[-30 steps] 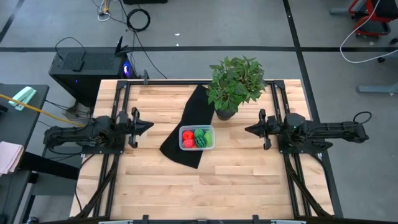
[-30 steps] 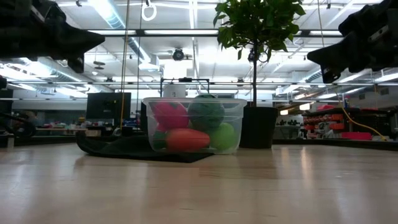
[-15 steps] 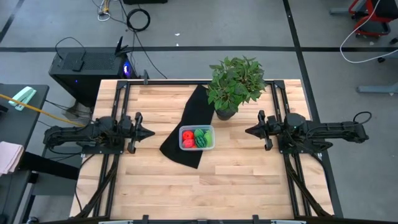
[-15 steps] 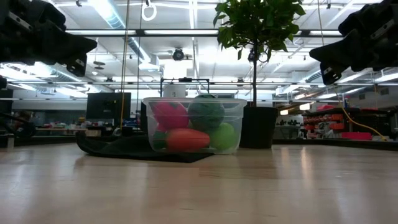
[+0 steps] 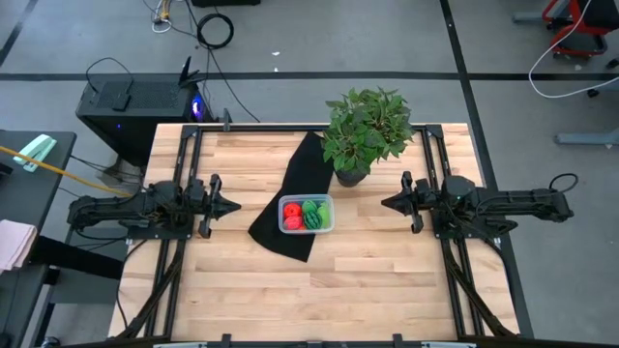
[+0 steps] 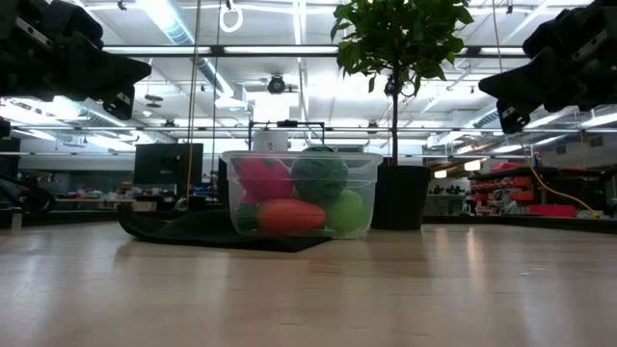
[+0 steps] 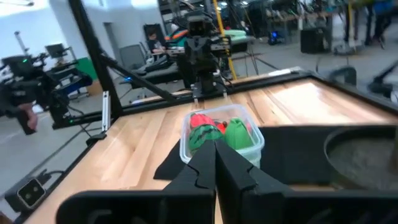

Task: Pick and placing Produce into tupperware
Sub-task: Return to Home Position

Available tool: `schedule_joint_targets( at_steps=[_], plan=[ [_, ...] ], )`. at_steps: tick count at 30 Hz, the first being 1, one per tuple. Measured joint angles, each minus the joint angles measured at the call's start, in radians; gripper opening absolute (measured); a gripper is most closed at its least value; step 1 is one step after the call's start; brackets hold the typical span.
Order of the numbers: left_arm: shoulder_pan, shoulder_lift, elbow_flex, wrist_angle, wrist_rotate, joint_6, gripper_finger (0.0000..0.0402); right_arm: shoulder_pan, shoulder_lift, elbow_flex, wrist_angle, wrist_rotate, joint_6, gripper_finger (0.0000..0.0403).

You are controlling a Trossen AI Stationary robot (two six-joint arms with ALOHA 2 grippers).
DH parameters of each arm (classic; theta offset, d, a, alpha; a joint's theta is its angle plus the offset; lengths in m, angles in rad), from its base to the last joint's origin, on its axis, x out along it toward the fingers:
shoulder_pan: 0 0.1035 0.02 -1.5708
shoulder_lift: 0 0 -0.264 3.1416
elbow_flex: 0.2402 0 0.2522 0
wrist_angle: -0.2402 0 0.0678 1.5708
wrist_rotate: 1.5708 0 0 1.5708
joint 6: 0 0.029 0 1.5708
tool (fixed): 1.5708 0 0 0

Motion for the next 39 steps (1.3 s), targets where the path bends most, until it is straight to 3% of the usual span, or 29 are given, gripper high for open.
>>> schedule_joint_targets(
  at_steps=[6,17,39],
  plan=[
    [0.0,0.0,0.0,0.0,0.0,-0.066,0.0023,0.0,0.0,0.0,-0.033,0.013,0.122,0.0014],
    [0.0,0.0,0.0,0.0,0.0,-0.066,0.0065,0.0,0.0,0.0,-0.033,0.014,0.117,0.0013],
    [0.0,0.0,0.0,0.0,0.0,-0.066,0.006,0.0,0.0,0.0,-0.032,0.014,0.115,0.0013]
  ],
)
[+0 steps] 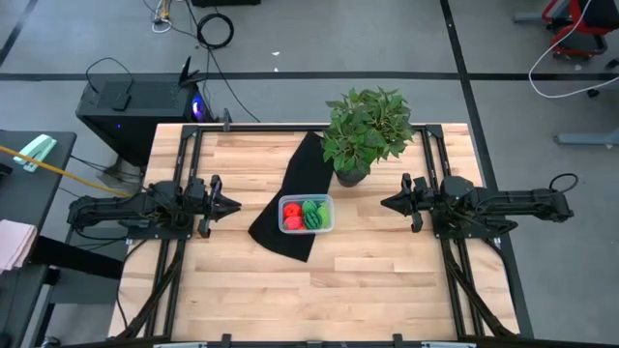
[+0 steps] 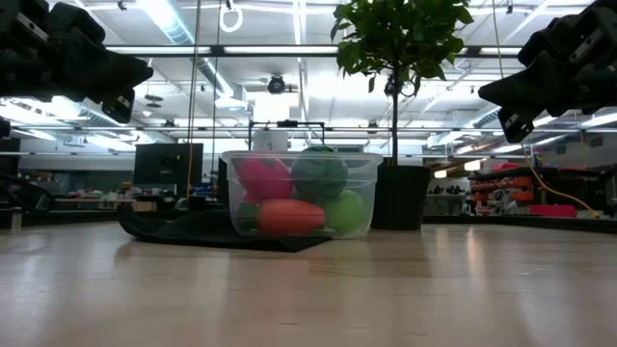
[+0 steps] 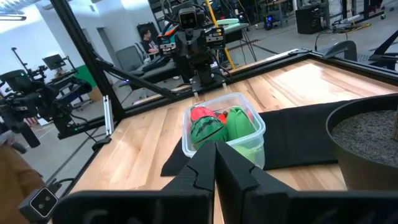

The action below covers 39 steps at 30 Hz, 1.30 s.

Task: Pick and placing Produce into tupperware
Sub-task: Return to Home Position

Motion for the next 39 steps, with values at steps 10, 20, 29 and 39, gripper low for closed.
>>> schedule_joint_targets(
  at_steps=[10,20,29,39],
  plan=[
    [0.0,0.0,0.0,0.0,0.0,0.0,0.0061,0.0,0.0,0.0,0.0,0.0,0.0,0.0013],
    [0.0,0.0,0.0,0.0,0.0,0.001,0.0059,0.0,0.0,0.0,0.0,0.0,0.0,0.0013],
    [0.0,0.0,0.0,0.0,0.0,0.001,0.0061,0.0,0.0,0.0,0.0,0.0,0.0,0.0013],
    [0.0,0.0,0.0,0.0,0.0,0.0,0.0056,0.0,0.0,0.0,0.0,0.0,0.0,0.0013]
  ],
)
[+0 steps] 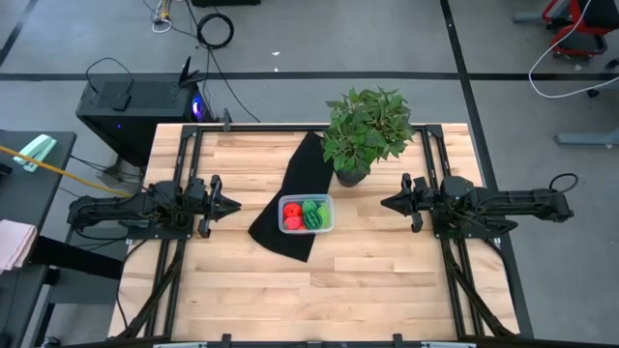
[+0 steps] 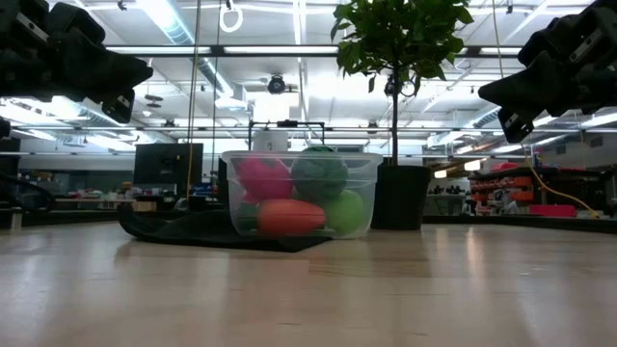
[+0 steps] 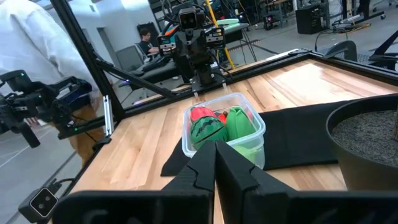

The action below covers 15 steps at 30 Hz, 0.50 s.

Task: Pick and placing Produce into tupperware
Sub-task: Return to Home Position

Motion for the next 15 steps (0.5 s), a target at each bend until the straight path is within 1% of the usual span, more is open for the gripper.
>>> schedule_joint_targets(
  at_steps=[7,15],
  plan=[
    [0.0,0.0,0.0,0.0,0.0,0.001,0.0064,0.0,0.0,0.0,0.0,0.0,0.0,0.0013],
    [0.0,0.0,0.0,0.0,0.0,0.0,0.0055,0.0,0.0,0.0,0.0,0.0,0.0,0.0013]
  ],
)
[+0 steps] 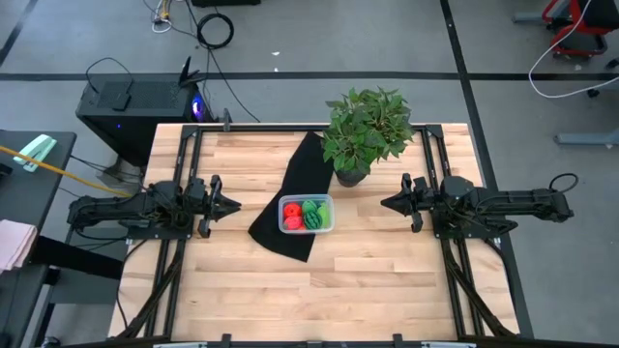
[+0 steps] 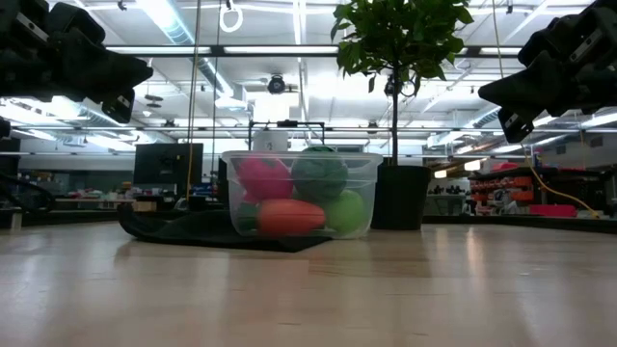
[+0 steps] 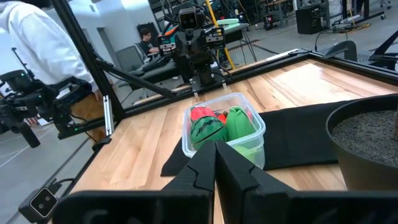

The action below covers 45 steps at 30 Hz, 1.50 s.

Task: Pick and placing Produce into tupperware
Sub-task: Return to Home Position

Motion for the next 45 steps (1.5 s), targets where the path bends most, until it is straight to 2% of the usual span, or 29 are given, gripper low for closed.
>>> schedule_joint_targets(
  at_steps=[34,45],
  plan=[
    [0.0,0.0,0.0,0.0,0.0,0.0,0.0064,0.0,0.0,0.0,0.0,0.0,0.0,0.0013],
    [0.0,0.0,0.0,0.0,0.0,0.001,0.0053,0.0,0.0,0.0,0.0,0.0,0.0,0.0013]
  ],
)
